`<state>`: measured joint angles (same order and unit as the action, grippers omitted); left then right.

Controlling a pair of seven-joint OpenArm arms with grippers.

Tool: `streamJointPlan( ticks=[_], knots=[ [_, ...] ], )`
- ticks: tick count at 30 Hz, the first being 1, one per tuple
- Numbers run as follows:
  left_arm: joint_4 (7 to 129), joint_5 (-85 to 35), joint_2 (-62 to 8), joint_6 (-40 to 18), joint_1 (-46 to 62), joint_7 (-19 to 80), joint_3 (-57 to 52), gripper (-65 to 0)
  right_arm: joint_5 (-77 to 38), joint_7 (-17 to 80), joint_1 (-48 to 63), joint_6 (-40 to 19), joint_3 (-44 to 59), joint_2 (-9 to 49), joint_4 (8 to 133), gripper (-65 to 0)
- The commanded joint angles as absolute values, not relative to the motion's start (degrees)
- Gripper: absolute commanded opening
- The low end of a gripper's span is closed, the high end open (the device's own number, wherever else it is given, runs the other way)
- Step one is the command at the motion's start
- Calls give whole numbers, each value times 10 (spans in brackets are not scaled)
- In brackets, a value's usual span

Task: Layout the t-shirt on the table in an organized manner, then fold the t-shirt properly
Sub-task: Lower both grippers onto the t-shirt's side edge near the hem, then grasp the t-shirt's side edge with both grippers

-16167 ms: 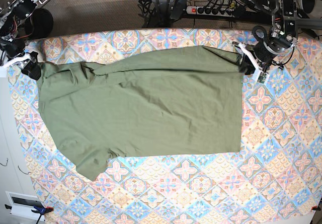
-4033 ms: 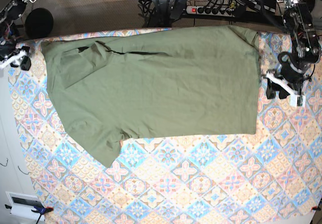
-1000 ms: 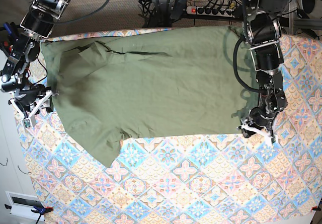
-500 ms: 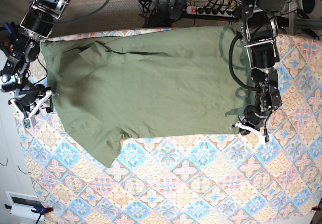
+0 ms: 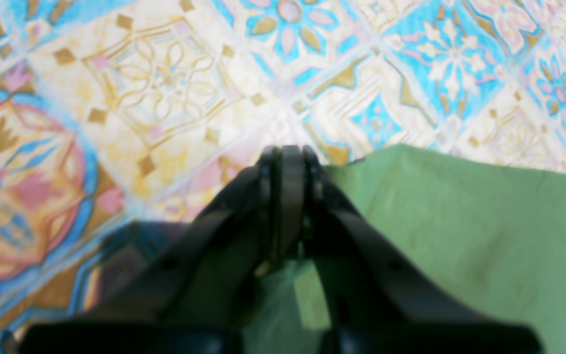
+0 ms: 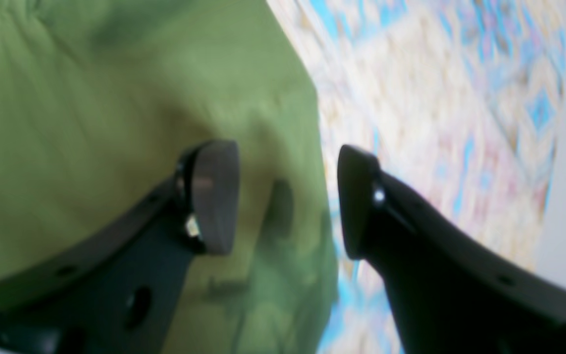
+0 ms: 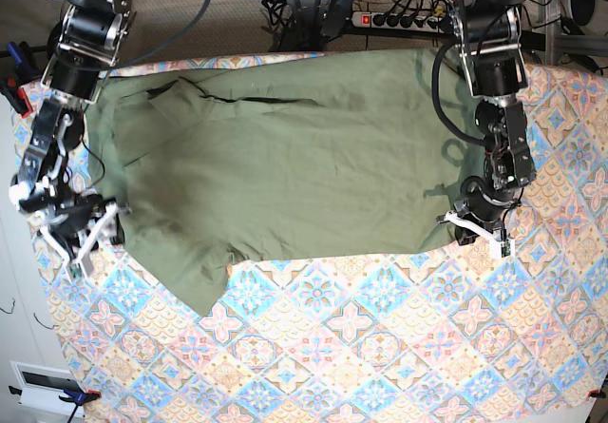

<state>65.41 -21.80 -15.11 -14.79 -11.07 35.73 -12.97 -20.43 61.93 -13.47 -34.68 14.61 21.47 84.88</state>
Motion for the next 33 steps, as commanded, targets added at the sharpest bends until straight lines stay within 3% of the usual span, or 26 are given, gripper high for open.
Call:
streamJointPlan(
  ticks=[1, 7, 21, 33],
  knots=[
    [676, -223, -158, -150, -116, 347, -131, -650, -196, 599, -156, -347, 135, 227, 840, -340],
    [737, -223, -159, -150, -74, 348, -132, -650, -115, 516, -207, -347, 62, 227, 727, -340],
    [798, -295, -182, -150, -36, 375, -173, -650, -111, 341, -291, -347, 40, 251, 459, -339],
    [799, -300, -182, -151, -27, 375, -175, -650, -111, 219, -313, -347, -26, 252, 356, -336]
  ],
)
